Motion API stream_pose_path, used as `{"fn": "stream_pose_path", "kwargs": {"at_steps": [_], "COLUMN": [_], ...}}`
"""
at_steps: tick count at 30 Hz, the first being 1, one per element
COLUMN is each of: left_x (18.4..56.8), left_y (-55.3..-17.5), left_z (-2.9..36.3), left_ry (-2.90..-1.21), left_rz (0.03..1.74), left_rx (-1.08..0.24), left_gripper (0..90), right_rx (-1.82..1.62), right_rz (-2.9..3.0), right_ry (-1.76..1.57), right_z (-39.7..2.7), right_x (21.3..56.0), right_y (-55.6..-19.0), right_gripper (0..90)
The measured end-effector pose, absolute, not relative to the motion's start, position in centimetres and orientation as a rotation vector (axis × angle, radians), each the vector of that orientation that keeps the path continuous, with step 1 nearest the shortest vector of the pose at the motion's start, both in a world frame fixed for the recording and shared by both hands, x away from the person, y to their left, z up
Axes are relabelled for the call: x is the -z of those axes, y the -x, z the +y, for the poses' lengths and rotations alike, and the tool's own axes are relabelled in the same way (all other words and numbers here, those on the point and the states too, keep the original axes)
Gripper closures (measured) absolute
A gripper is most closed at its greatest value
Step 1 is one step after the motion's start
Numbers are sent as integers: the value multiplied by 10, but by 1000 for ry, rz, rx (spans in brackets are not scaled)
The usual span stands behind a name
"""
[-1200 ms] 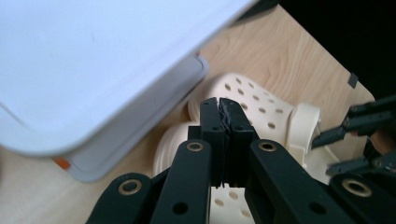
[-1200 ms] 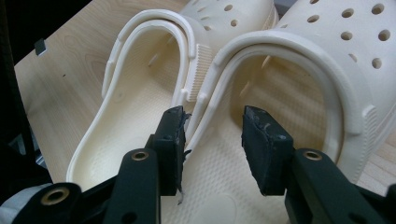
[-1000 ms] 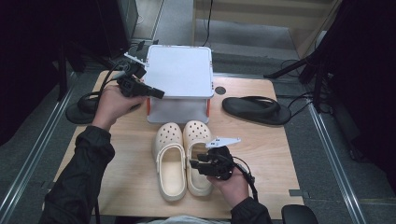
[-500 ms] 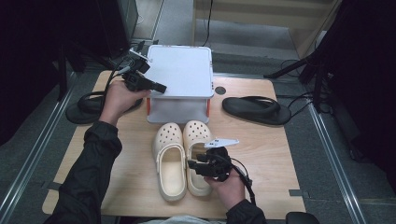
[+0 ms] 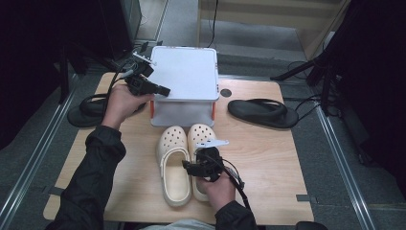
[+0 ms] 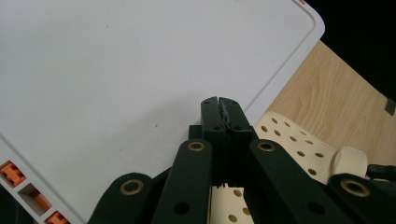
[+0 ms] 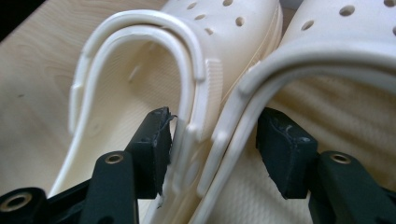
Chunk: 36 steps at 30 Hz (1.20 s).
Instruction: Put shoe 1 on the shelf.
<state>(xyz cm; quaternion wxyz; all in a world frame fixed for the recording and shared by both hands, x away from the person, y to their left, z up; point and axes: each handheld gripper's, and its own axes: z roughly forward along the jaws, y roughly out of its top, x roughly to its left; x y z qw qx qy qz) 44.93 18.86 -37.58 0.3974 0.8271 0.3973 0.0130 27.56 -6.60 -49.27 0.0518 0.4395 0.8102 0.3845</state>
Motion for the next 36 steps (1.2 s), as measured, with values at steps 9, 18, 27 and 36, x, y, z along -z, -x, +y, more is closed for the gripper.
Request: {"fn": "stream_pose_path", "kwargs": {"at_steps": [9, 18, 27, 36], "left_x": [376, 374, 376, 376], "left_y": [-448, -448, -449, -449], "left_z": [188, 188, 190, 191], "left_ry": [-2102, -2110, -2094, -2085], "left_rz": [1002, 1013, 1015, 1016], "left_rx": [-44, -57, -28, -18], "left_gripper": [900, 899, 900, 900], "right_rx": [-1147, -1176, -1138, -1106], "right_rz": [2431, 2414, 2401, 2402], "right_ry": [-1406, -1532, -1520, -1494], "right_z": [-58, -62, -68, -72], "right_x": [495, 494, 490, 484], "right_y": [-283, -287, -290, -294], "right_gripper": [483, 568, 646, 667]}}
